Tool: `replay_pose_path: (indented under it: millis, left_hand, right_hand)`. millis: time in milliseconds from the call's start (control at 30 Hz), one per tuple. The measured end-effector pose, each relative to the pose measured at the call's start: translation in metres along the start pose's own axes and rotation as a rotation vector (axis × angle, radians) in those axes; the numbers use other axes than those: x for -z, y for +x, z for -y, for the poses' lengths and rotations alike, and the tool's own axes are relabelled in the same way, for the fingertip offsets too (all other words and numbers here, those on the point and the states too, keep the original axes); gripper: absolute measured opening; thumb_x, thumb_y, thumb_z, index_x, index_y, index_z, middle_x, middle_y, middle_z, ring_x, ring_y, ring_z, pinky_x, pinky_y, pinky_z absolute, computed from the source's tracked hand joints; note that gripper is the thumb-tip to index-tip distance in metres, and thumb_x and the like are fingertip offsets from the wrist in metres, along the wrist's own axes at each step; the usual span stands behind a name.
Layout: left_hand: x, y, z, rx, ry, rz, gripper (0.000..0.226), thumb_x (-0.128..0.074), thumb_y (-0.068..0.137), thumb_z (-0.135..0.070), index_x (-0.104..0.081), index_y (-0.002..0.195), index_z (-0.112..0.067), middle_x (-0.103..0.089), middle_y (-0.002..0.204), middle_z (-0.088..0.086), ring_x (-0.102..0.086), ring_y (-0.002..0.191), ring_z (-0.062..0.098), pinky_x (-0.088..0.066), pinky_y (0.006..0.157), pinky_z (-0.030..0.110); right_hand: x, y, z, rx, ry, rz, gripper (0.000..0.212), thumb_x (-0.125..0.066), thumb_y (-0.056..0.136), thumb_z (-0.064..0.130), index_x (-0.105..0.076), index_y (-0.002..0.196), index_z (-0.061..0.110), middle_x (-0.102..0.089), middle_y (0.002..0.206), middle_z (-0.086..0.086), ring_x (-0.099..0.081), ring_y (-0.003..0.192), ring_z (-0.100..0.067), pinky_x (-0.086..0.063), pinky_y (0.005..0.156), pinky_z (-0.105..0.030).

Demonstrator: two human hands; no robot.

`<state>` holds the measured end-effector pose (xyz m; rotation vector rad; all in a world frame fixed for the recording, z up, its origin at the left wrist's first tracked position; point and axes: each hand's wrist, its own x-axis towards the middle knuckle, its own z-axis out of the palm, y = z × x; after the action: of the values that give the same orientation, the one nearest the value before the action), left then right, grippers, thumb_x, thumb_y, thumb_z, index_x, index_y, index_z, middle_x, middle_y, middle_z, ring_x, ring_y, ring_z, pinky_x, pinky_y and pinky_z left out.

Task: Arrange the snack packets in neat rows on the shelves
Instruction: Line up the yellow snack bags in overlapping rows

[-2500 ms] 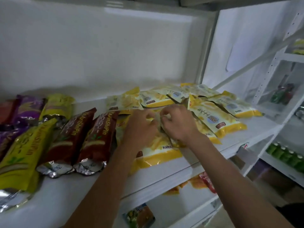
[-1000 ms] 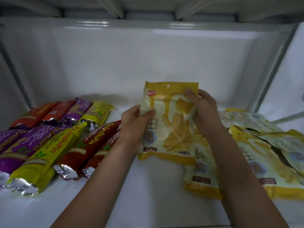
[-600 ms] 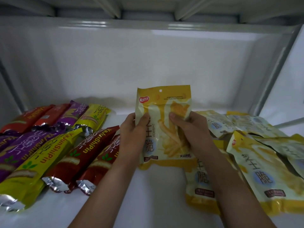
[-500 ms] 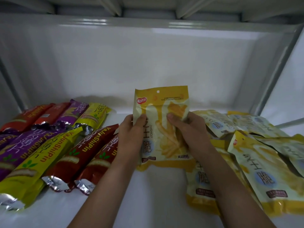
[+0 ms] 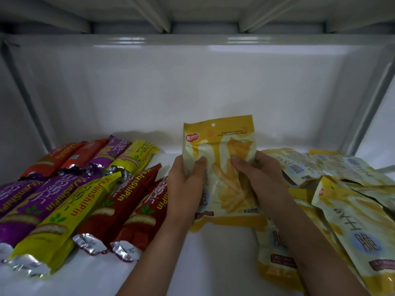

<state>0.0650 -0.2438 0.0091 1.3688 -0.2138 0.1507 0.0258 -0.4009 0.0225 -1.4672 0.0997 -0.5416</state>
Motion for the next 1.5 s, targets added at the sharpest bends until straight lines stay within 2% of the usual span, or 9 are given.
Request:
replay_pose_path:
  millis: [200,333,567,667,867,1033,1167,1333,1500]
  left_hand:
    - [-0.002,0.001,0.004,0.134,-0.147,0.028,0.010,-0.075,0.096,-0.020,-0.078,0.099,-0.011,-0.080,0.099,0.015,-0.078,0.093,0.039,-0.059,0.089,0.065]
    - [0.000,0.000,0.002,0.109,-0.156,0.008,0.006,-0.077,0.094,-0.016,-0.078,0.097,-0.010,-0.080,0.098,0.017,-0.077,0.094,0.040,-0.059,0.088,0.066]
    - [-0.002,-0.003,-0.008,0.160,-0.227,0.034,0.012,-0.070,0.097,-0.009,-0.078,0.089,-0.011,-0.080,0.096,0.018,-0.078,0.090,0.039,-0.061,0.090,0.060]
    - [-0.001,-0.001,-0.010,0.168,-0.232,0.018,0.021,-0.067,0.100,-0.011,-0.080,0.084,-0.014,-0.080,0.094,0.016,-0.078,0.086,0.035,-0.063,0.087,0.056]
    - [0.003,0.001,-0.005,0.047,-0.140,0.008,0.020,-0.069,0.100,-0.020,-0.075,0.102,-0.001,-0.078,0.098,0.021,-0.074,0.094,0.046,-0.060,0.085,0.064]
    - [0.003,0.001,-0.006,0.002,-0.147,-0.022,0.013,-0.064,0.103,-0.014,-0.076,0.100,-0.012,-0.081,0.096,0.011,-0.078,0.087,0.030,-0.063,0.082,0.052]
    - [0.003,0.002,-0.006,-0.024,-0.170,-0.010,0.018,-0.060,0.105,-0.011,-0.077,0.102,-0.016,-0.080,0.101,0.011,-0.077,0.095,0.034,-0.062,0.088,0.055]
    - [0.000,0.002,-0.005,0.086,-0.210,0.050,0.019,-0.074,0.096,-0.019,-0.076,0.114,-0.014,-0.080,0.106,0.013,-0.078,0.098,0.036,-0.060,0.091,0.062]
    - [0.003,0.004,-0.005,-0.003,-0.116,-0.014,0.010,-0.078,0.092,-0.013,-0.078,0.102,-0.012,-0.081,0.096,0.007,-0.079,0.090,0.029,-0.062,0.087,0.057]
  right_hand:
    - [0.004,0.002,0.000,-0.038,0.036,-0.015,0.009,-0.070,0.098,0.012,-0.077,0.099,0.007,-0.081,0.095,-0.010,-0.078,0.091,-0.032,-0.065,0.079,-0.046]
    - [0.002,0.001,0.000,-0.081,0.066,0.006,0.014,-0.071,0.097,0.014,-0.077,0.104,0.004,-0.080,0.100,-0.013,-0.078,0.094,-0.033,-0.063,0.086,-0.052]
    - [0.004,-0.001,0.003,-0.026,0.055,0.009,0.011,-0.076,0.092,0.018,-0.079,0.100,0.011,-0.081,0.096,-0.006,-0.079,0.091,-0.024,-0.065,0.076,-0.037]
    - [0.004,-0.002,0.002,-0.017,0.025,0.029,0.013,-0.076,0.092,0.020,-0.079,0.101,0.011,-0.081,0.096,-0.005,-0.079,0.091,-0.023,-0.065,0.080,-0.038]
    - [0.002,0.000,-0.001,-0.072,-0.004,0.013,0.016,-0.074,0.095,0.022,-0.079,0.101,0.007,-0.081,0.097,-0.010,-0.078,0.093,-0.029,-0.062,0.090,-0.054]
    - [0.003,-0.001,0.003,-0.151,0.083,0.101,0.031,-0.077,0.088,0.030,-0.078,0.110,0.009,-0.080,0.107,-0.008,-0.077,0.101,-0.028,-0.059,0.097,-0.052]
    - [0.002,-0.005,0.006,-0.162,-0.033,0.139,0.033,-0.075,0.089,0.039,-0.079,0.102,0.009,-0.081,0.097,-0.007,-0.079,0.091,-0.024,-0.062,0.090,-0.044]
    - [0.003,-0.006,0.008,-0.045,-0.126,0.049,0.039,-0.075,0.090,0.044,-0.079,0.096,0.005,-0.080,0.089,-0.009,-0.079,0.084,-0.025,-0.065,0.078,-0.037]
    - [0.004,-0.006,0.009,-0.129,-0.152,0.166,0.040,-0.075,0.085,0.051,-0.079,0.104,0.015,-0.081,0.096,-0.003,-0.079,0.090,-0.022,-0.063,0.089,-0.044]
